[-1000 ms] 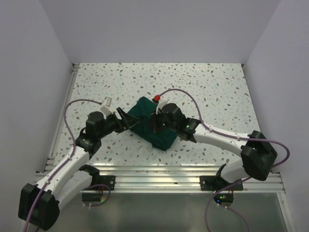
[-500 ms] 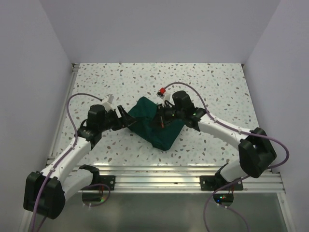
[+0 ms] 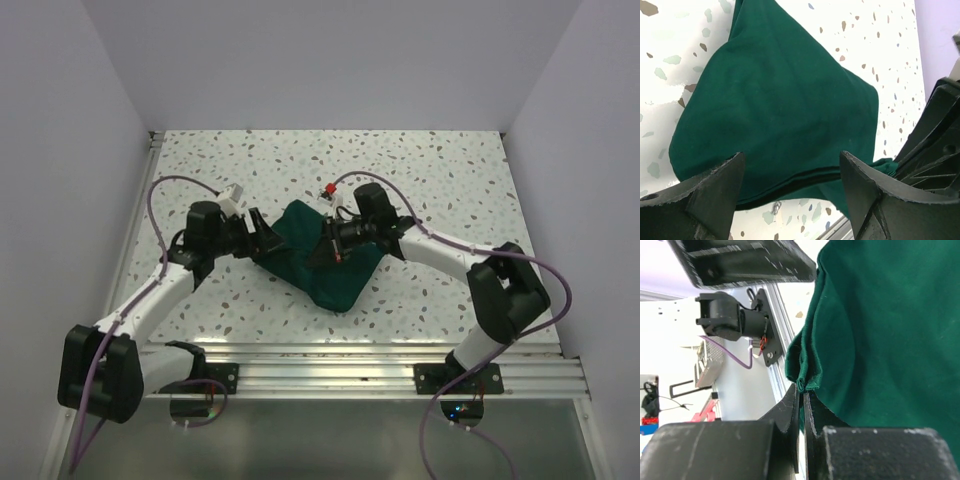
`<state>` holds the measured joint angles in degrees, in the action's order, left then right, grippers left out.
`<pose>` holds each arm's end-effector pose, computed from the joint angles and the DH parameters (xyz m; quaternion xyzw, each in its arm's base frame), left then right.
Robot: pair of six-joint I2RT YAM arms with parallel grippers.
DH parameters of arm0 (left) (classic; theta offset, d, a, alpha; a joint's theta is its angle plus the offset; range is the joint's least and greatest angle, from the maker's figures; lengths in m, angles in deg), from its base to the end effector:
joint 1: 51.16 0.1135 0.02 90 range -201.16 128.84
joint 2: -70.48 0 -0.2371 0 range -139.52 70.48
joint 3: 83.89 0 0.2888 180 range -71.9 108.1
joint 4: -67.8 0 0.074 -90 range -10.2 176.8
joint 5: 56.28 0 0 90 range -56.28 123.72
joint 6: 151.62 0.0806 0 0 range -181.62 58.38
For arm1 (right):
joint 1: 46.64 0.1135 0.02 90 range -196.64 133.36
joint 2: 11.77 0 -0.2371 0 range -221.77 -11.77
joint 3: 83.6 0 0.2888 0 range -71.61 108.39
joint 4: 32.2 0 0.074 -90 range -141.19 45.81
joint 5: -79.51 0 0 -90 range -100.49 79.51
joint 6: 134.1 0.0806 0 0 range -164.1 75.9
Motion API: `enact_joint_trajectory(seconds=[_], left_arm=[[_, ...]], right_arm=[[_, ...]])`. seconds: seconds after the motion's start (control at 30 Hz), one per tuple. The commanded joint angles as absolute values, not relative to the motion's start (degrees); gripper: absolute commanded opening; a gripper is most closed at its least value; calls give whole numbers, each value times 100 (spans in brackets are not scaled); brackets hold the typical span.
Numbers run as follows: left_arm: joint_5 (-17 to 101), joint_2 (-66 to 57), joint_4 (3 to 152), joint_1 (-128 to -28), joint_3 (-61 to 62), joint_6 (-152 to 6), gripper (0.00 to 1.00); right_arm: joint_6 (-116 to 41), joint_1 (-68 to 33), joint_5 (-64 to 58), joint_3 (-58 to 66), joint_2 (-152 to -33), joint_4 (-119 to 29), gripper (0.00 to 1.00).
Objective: Prepare the surgical pack
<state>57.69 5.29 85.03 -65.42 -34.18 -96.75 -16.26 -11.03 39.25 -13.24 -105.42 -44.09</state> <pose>0.3050 -0.1113 0.1718 -0.0576 0.8623 -0.3615 0.3499 0.2922 0.2849 0.1633 -0.2477 0.7904 0.5372 0.1589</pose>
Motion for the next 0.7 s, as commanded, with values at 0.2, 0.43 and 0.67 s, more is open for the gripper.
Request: enact_joint_trajectory(seconds=[0.2, 0.43, 0.67], left_arm=[[6387, -140, 7795, -6487, -3244, -9449, 79], [6791, -589, 7540, -6478, -3156, -9291, 75], [6993, -862, 7400, -6434, -3059, -9247, 64]], right_arm=[[-1922, -1535, 3988, -500, -11038, -4955, 0], [-2404, -1921, 3312, -95, -11346, -5772, 0], [-2415, -2027, 2723, -165, -11347, -5852, 8]])
